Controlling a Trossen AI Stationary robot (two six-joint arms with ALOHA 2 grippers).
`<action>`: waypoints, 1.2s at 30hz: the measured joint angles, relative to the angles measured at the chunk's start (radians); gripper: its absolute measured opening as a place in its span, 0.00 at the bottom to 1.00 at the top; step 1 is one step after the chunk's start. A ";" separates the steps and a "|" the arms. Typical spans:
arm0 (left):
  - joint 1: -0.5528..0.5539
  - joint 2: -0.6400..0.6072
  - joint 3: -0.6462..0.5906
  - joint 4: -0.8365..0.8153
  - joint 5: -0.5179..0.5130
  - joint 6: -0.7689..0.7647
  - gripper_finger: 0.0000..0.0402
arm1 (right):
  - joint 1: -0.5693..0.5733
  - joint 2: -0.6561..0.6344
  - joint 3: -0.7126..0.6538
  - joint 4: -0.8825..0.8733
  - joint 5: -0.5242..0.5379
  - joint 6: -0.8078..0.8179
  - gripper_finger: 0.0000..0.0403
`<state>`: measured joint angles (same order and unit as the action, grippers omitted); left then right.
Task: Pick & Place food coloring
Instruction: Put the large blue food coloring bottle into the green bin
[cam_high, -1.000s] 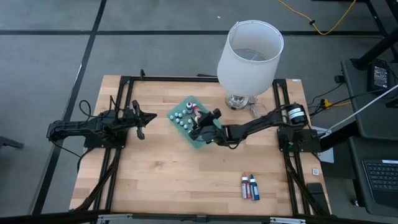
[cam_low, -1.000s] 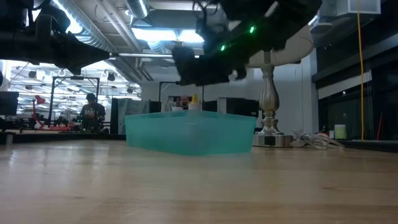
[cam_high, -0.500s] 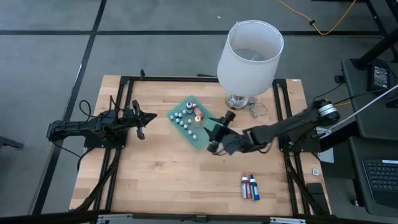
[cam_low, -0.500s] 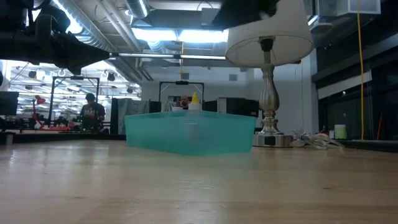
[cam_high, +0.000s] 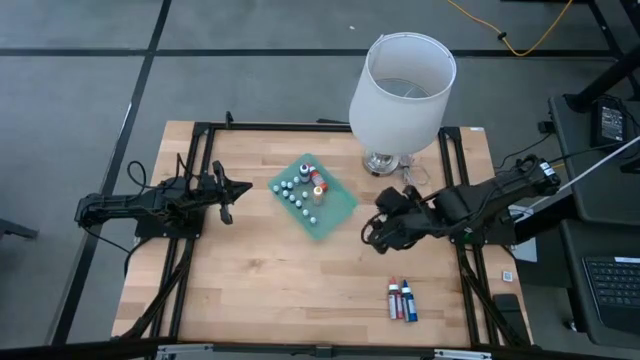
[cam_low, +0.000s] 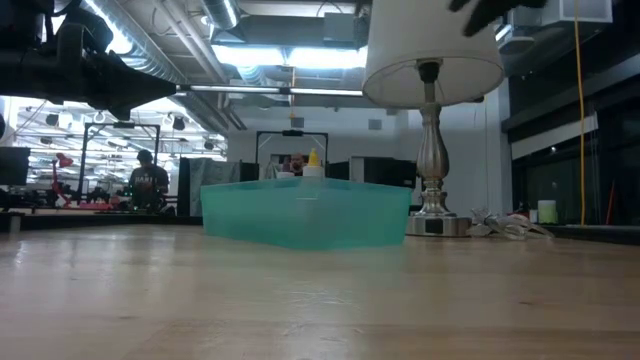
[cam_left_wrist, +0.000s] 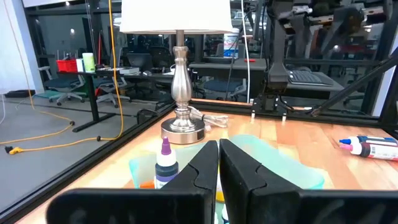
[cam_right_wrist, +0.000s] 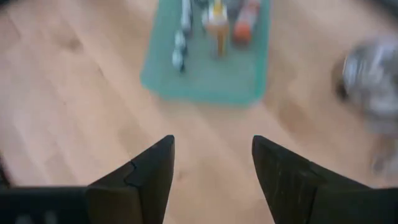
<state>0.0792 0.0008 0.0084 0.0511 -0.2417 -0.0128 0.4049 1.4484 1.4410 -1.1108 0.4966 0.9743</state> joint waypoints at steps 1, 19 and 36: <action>0.000 0.000 0.000 0.000 0.000 0.000 0.03 | 0.004 0.001 0.012 -0.036 -0.035 0.040 0.54; 0.000 0.000 0.000 0.000 0.000 0.000 0.03 | 0.150 0.075 -0.016 -0.217 -0.435 0.961 0.54; 0.000 0.000 0.000 0.000 0.000 0.000 0.03 | 0.287 0.278 -0.027 -0.131 -0.528 1.142 0.54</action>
<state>0.0795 0.0010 0.0084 0.0511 -0.2417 -0.0128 0.6922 1.7263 1.4137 -1.2419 -0.0311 2.1162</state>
